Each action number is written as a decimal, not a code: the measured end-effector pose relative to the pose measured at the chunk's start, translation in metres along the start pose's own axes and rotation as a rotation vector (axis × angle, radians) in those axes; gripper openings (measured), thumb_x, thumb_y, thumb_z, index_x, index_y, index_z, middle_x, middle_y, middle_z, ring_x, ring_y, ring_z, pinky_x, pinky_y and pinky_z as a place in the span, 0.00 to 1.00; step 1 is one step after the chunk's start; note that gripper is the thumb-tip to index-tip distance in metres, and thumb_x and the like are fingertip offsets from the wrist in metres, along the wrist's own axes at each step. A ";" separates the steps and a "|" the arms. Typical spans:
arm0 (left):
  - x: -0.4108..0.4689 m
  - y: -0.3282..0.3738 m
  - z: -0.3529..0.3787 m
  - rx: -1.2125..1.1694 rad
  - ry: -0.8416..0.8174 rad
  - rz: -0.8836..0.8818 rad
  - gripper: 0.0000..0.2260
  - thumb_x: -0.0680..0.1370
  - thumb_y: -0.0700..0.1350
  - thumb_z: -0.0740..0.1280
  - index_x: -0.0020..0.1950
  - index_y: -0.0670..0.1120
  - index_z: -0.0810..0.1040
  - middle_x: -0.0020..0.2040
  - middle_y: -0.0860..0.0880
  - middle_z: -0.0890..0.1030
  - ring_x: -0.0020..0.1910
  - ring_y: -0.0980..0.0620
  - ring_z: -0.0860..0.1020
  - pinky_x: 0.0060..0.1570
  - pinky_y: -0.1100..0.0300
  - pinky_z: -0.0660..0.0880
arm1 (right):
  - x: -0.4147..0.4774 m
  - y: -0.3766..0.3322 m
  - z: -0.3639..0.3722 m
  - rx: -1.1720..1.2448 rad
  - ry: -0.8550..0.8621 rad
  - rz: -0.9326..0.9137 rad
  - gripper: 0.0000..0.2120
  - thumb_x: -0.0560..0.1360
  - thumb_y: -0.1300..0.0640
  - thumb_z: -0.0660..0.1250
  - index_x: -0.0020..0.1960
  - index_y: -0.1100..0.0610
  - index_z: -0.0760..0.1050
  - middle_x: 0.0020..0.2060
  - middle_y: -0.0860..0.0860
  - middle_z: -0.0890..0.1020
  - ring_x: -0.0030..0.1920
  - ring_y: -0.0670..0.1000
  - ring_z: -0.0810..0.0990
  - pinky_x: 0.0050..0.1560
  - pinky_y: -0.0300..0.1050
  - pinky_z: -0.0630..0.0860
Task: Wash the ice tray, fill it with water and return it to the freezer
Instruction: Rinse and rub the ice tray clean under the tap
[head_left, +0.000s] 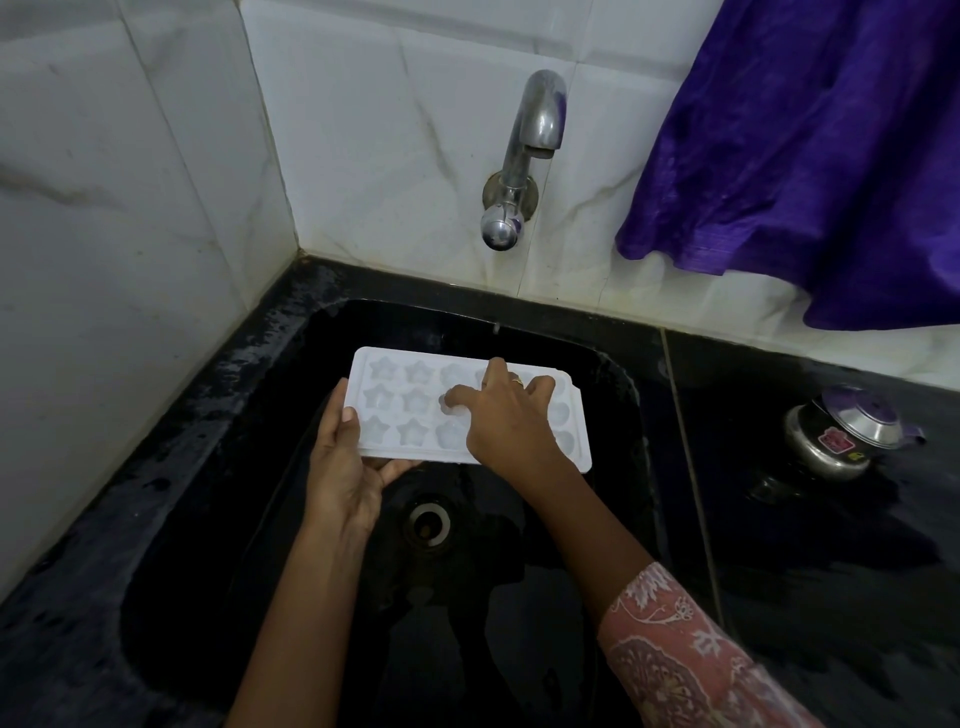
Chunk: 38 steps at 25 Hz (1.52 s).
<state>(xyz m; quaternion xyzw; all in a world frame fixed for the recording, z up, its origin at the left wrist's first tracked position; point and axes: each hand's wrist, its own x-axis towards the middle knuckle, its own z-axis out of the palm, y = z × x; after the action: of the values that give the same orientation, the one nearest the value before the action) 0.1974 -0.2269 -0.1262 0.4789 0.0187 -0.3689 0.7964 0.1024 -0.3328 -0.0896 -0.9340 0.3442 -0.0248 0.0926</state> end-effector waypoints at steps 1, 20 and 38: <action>0.000 0.000 0.000 0.002 0.003 -0.002 0.16 0.83 0.45 0.53 0.70 0.52 0.67 0.55 0.51 0.77 0.51 0.50 0.78 0.33 0.51 0.79 | 0.001 0.000 0.000 0.006 -0.010 0.002 0.24 0.74 0.67 0.58 0.63 0.45 0.72 0.56 0.53 0.67 0.53 0.52 0.69 0.58 0.50 0.54; -0.002 -0.002 -0.001 -0.031 -0.027 0.018 0.16 0.82 0.44 0.54 0.69 0.52 0.68 0.54 0.52 0.79 0.48 0.50 0.80 0.30 0.54 0.79 | 0.005 -0.023 0.004 0.030 -0.088 -0.061 0.25 0.75 0.63 0.60 0.67 0.43 0.68 0.58 0.53 0.68 0.56 0.52 0.70 0.61 0.51 0.54; -0.001 -0.004 0.003 -0.043 -0.031 0.008 0.14 0.82 0.44 0.54 0.66 0.52 0.71 0.53 0.51 0.80 0.43 0.52 0.83 0.30 0.54 0.79 | 0.005 -0.020 -0.002 -0.027 -0.055 -0.095 0.23 0.75 0.64 0.59 0.66 0.45 0.70 0.59 0.54 0.68 0.58 0.53 0.69 0.61 0.51 0.55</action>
<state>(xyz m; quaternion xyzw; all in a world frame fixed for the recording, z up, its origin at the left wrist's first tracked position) 0.1931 -0.2294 -0.1270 0.4559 0.0123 -0.3727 0.8081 0.1193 -0.3214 -0.0840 -0.9508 0.2971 0.0009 0.0882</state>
